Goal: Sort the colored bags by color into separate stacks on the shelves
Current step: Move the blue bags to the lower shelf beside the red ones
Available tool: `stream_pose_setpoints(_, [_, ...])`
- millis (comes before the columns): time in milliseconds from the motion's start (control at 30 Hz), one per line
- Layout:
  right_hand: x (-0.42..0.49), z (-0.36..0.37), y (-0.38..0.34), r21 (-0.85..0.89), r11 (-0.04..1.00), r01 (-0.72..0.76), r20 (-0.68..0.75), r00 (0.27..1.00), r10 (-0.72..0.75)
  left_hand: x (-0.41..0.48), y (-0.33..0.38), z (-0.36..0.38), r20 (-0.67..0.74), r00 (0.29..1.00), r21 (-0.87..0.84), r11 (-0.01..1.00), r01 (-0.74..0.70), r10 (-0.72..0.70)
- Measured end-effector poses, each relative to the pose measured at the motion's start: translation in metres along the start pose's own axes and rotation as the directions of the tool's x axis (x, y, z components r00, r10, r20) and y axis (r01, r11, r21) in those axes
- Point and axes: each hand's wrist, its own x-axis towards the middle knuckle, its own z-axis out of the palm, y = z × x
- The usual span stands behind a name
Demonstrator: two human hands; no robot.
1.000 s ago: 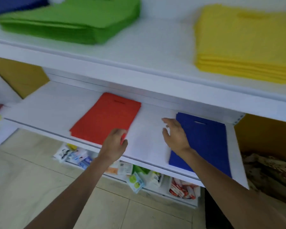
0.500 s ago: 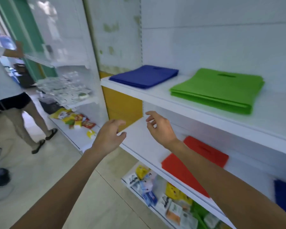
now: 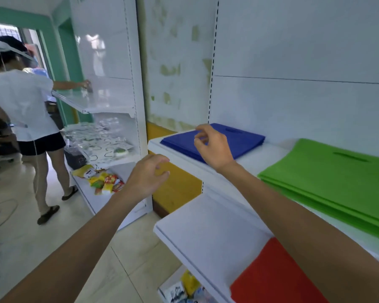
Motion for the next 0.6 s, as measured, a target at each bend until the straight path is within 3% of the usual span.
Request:
stream_pose_setpoints(167, [0.051, 0.016, 0.016, 0.014, 0.999, -0.035, 0.008, 0.999, 0.035, 0.057, -0.017, -0.001, -0.044, 0.999, -0.059, 0.998, 0.006, -0.009])
stream_pose_setpoints(333, [0.074, 0.028, 0.053, -0.062, 0.992, -0.11, -0.028, 0.994, 0.109, 0.11, -0.046, 0.02, 0.04, 0.997, -0.049, 0.997, -0.061, 0.063])
stream_pose_setpoints(500, [0.105, 0.008, 0.091, -0.155, 0.961, -0.229, -0.244, 0.951, 0.188, 0.193, -0.064, 0.051, 0.136, 0.972, -0.117, 0.977, -0.177, 0.192])
stream_pose_setpoints(600, [0.113, -0.004, 0.108, -0.209, 0.88, -0.427, -0.429, 0.848, 0.31, 0.234, -0.075, 0.065, 0.204, 0.94, -0.166, 0.956, -0.243, 0.274])
